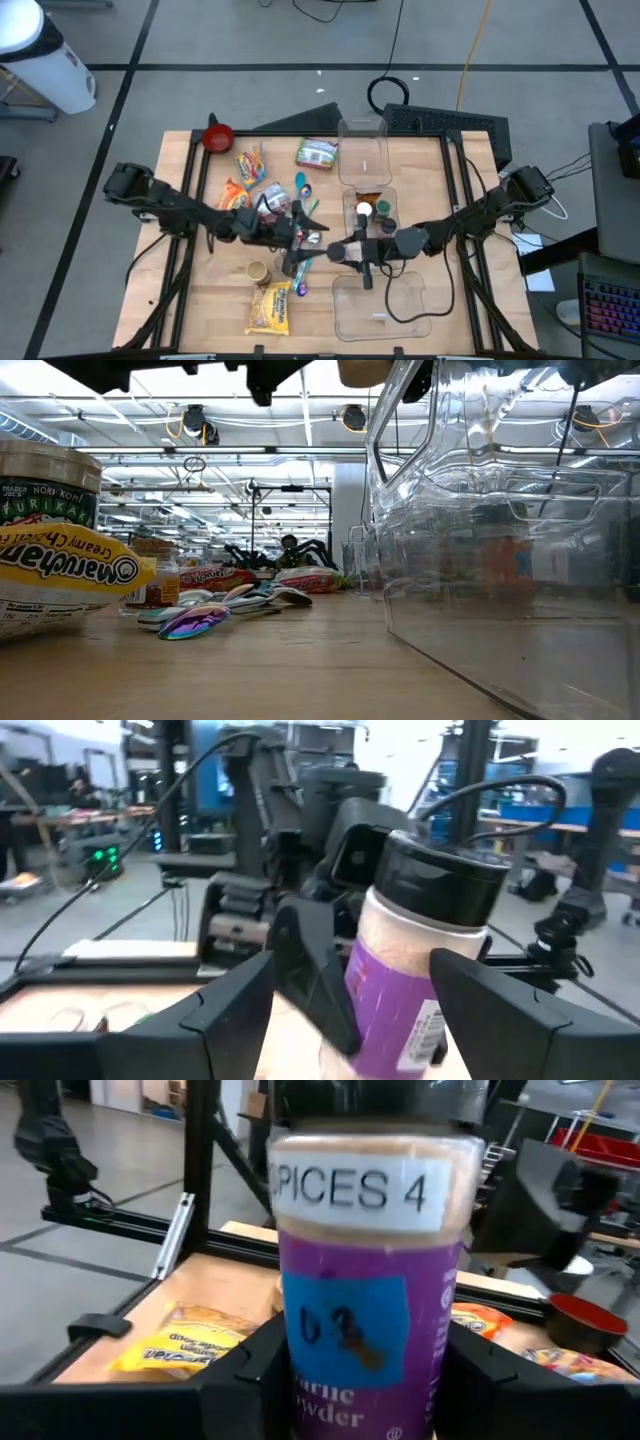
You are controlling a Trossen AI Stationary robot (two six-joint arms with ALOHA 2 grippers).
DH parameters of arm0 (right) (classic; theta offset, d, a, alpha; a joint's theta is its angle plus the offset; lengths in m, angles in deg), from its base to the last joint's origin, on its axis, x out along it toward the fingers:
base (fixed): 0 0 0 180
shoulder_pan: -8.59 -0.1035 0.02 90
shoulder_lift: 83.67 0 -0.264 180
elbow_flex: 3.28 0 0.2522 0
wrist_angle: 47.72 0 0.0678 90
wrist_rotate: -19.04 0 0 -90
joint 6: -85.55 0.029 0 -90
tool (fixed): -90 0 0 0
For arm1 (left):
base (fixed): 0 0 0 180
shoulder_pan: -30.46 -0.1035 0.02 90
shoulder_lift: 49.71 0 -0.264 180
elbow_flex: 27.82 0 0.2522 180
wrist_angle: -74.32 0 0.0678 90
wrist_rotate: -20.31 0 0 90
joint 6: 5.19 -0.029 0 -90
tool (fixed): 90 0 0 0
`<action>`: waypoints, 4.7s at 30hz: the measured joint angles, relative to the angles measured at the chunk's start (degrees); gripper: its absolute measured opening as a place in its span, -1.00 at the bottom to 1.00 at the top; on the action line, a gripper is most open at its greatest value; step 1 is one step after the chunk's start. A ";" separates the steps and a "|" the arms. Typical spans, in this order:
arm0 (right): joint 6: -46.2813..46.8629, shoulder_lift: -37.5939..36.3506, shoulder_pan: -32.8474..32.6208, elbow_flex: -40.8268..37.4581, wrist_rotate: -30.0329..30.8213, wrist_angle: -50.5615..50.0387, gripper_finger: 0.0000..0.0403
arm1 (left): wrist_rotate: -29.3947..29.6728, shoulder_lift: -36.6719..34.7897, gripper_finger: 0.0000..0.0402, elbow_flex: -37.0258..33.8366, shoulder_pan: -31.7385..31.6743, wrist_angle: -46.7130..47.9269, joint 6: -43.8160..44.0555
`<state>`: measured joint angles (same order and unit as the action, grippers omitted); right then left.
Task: Pick & Place Food Item
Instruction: Put the purple seasoning bottle into the middle transparent bin
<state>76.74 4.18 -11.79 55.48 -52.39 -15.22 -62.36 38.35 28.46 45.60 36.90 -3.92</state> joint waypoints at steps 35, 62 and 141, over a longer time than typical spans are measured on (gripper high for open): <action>3.63 -0.39 0.84 -0.57 -3.39 -1.94 -0.26 | -2.96 11.02 0.09 15.29 -0.53 10.34 -10.08; 4.89 -19.19 -0.99 8.56 -3.59 -38.47 0.27 | -4.30 9.37 -0.23 15.17 -2.58 18.51 -6.66; 20.95 -21.18 4.65 -22.72 5.34 -23.08 -0.05 | -2.92 -4.86 0.69 11.50 -4.83 36.28 -2.67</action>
<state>97.69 -16.99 -7.14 32.75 -47.05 -38.30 -65.28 33.49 39.96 40.77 73.18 -6.59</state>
